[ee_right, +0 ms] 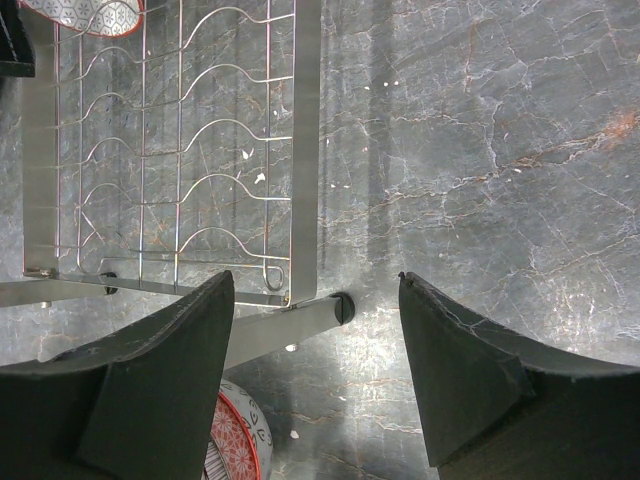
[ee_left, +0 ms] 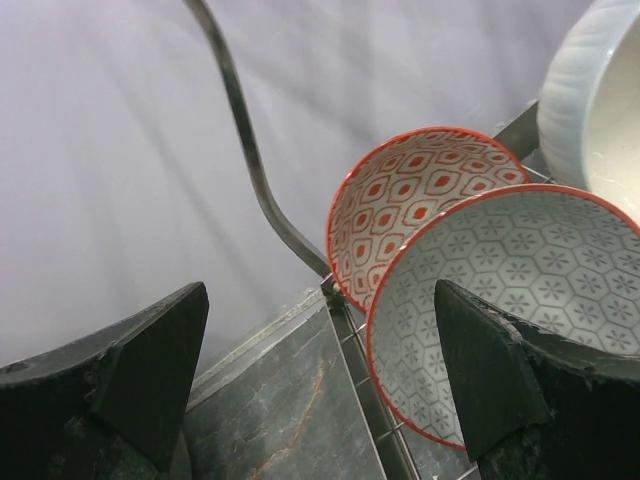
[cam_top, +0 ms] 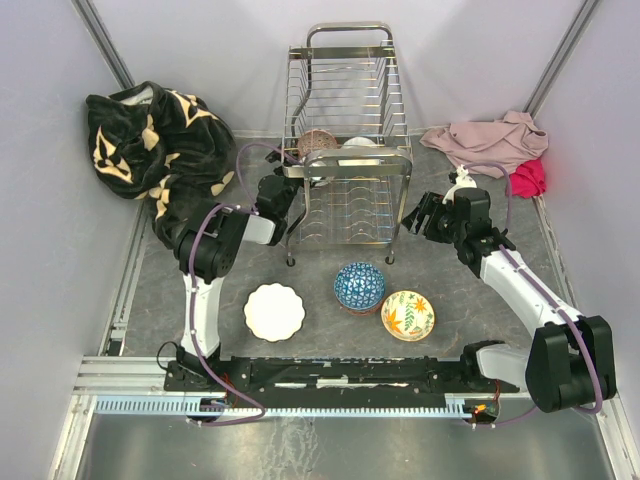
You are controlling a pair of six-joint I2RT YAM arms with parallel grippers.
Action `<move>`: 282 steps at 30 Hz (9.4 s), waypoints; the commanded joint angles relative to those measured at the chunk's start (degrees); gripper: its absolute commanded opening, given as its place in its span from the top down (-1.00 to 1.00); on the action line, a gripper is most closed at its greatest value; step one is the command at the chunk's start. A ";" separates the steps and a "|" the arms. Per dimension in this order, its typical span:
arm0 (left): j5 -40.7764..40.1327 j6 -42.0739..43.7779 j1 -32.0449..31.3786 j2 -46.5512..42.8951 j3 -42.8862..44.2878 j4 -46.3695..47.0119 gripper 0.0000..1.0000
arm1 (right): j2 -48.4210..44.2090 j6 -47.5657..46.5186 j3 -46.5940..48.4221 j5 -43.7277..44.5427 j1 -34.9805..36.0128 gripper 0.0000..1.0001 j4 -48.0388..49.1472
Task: Load the bowls into the dish rack
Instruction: Place the bowl in the dish rack, then pick up the bowl from the center of the board, then place the bowl in the dish rack.
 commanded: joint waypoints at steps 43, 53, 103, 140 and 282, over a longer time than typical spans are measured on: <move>-15.61 -60.53 12.13 -32.64 15.26 -77.45 -0.98 | -7.13 3.10 2.17 7.79 0.09 -0.98 -19.20; -8.23 -64.68 12.04 -49.63 0.42 -83.42 -0.99 | -12.18 5.08 4.34 11.77 0.09 -0.98 -28.65; 1.36 -79.92 10.37 -78.96 -24.04 -76.78 -0.99 | -12.41 -1.01 5.02 -1.35 8.82 -0.56 -23.71; 1.82 -78.43 10.37 -86.96 -23.49 -82.60 -0.99 | 5.58 12.36 18.49 45.89 50.47 -0.24 -43.29; 7.25 -77.16 10.43 -73.81 -24.71 -72.60 -0.99 | 38.66 -34.29 13.48 7.28 5.05 1.00 75.86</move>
